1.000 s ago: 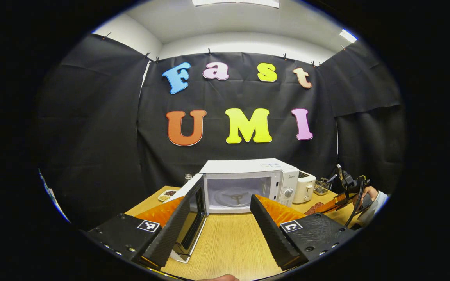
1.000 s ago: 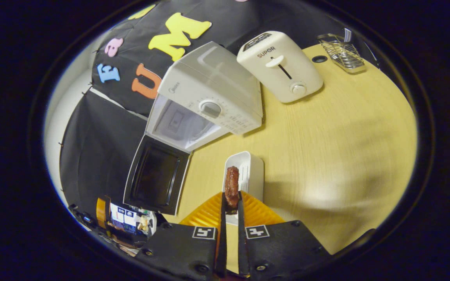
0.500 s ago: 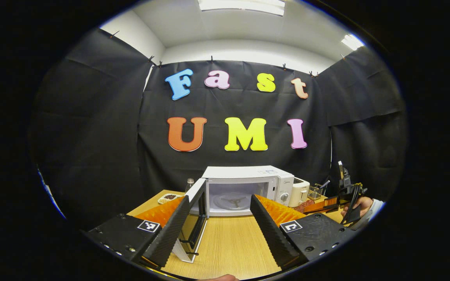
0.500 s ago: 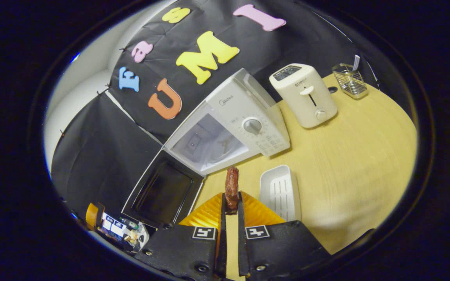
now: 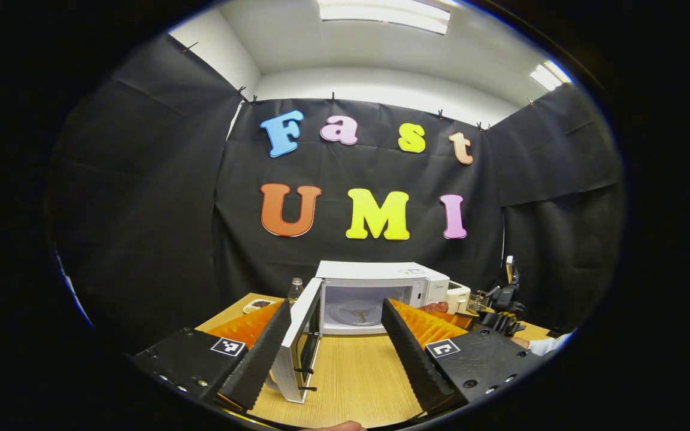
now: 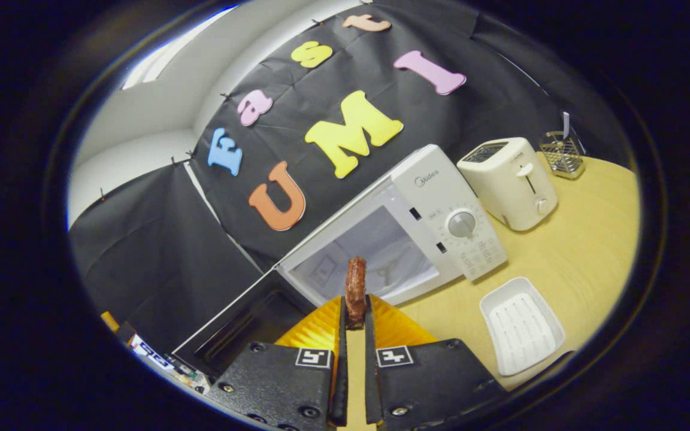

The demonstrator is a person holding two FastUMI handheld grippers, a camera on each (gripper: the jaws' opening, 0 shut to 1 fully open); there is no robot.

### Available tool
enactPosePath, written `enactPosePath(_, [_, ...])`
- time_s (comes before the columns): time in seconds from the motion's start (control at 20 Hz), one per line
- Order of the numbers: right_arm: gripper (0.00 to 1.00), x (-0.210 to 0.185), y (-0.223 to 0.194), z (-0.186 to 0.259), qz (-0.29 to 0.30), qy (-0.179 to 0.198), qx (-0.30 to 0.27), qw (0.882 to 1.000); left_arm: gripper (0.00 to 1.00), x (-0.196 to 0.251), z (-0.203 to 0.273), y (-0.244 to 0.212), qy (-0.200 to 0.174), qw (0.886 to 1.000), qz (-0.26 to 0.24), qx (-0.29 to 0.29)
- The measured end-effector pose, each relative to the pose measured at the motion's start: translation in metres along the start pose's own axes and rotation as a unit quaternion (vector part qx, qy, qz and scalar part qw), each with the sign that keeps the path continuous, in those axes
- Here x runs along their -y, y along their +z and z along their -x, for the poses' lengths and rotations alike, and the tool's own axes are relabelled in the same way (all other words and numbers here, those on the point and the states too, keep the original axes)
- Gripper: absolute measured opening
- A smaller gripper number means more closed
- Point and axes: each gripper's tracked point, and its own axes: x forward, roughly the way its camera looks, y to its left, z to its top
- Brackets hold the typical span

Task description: Open the microwave oven with the left hand, put the food in, and close the microwave oven.

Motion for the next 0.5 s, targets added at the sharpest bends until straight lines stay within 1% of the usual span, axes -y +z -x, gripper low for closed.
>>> enactPosePath(0.1, [0.14,-0.009,-0.011,-0.025,0.004,-0.014,0.022,1.0,0.94,-0.004,0.001,0.0,-0.001,1.0,0.005,0.0])
enactPosePath(0.2, [0.14,-0.009,-0.018,-0.054,0.019,-0.04,0.056,0.997,0.94,-0.009,0.003,-0.003,-0.002,1.0,0.004,-0.003])
enactPosePath(0.4, [0.14,-0.003,-0.022,-0.114,0.042,-0.085,0.127,0.987,0.93,-0.026,0.004,-0.005,0.012,1.0,-0.004,-0.005])
enactPosePath(0.5, [0.14,0.0,-0.031,-0.148,0.053,-0.098,0.137,0.984,0.94,-0.034,0.005,-0.004,0.02,1.0,-0.006,-0.008])
